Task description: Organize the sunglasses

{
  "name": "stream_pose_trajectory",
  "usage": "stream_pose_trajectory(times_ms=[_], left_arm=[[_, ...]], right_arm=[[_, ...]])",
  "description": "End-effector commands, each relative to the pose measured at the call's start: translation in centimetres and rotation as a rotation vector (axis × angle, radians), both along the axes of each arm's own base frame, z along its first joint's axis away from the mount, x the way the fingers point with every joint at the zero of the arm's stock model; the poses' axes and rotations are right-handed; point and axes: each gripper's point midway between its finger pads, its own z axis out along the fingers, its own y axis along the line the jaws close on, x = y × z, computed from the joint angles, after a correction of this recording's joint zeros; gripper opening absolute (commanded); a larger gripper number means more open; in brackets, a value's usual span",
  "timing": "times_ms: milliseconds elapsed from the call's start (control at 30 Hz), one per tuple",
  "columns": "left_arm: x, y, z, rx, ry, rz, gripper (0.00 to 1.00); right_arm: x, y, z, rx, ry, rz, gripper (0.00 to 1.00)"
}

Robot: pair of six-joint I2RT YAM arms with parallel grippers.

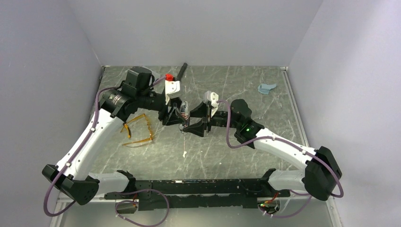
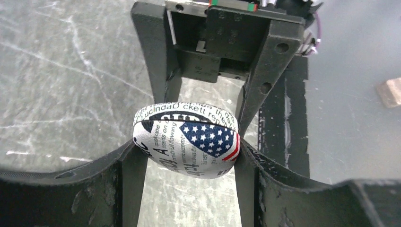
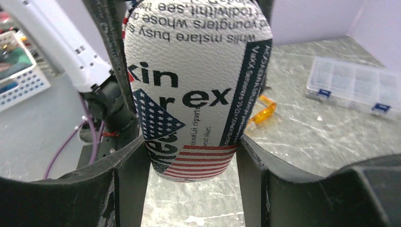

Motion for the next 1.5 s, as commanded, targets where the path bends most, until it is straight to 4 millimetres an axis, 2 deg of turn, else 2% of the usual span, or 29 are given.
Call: stream_pose_trajectory(times_ms=[0, 100, 267, 633, 800, 1100, 1267, 1300, 1467], left_arm=[[3.4, 1.8, 1.5, 0.055, -0.144, 0.191, 0.03], [5.1, 2.1, 0.6, 0.085, -0.125, 0.277, 0.03], [5.6, 1.5, -0.4, 0.088, -0.075, 0.282, 0.03], [9.2, 3.5, -1.3, 0.151, -0.145, 0.490, 0.03], [9.5, 3.0, -2.3, 0.153, -0.141, 0.473, 0.03], [11.2, 3.4, -4.0, 0.186, -0.155, 0.584, 0.03], [9.6, 1.8, -4.8, 0.170, -0.083, 0.491, 0.03], [9.1, 1.7, -4.7, 0.169, -0.067, 0.477, 0.05], [7.5, 1.8, -3.8, 0.149, -0.052, 0.425, 0.32]], right_arm=[[2.6, -1.3, 2.2, 0.051, 0.107, -0.211, 0.00], [4.3, -1.5, 2.6, 0.122, 0.215, -0.322, 0.00], [5.0, -0.3, 2.1, 0.112, 0.260, -0.362, 0.00], [6.9, -1.6, 0.7, 0.133, 0.425, -0.563, 0.00], [6.3, -0.6, 0.5, 0.142, 0.454, -0.585, 0.00], [8.8, -2.0, -1.9, 0.216, 0.650, -0.816, 0.00], [9.7, -1.6, -2.0, 0.185, 0.608, -0.872, 0.00], [9.9, -1.6, -2.1, 0.168, 0.594, -0.881, 0.00], [10.1, -2.5, -2.6, 0.113, 0.533, -0.918, 0.00]])
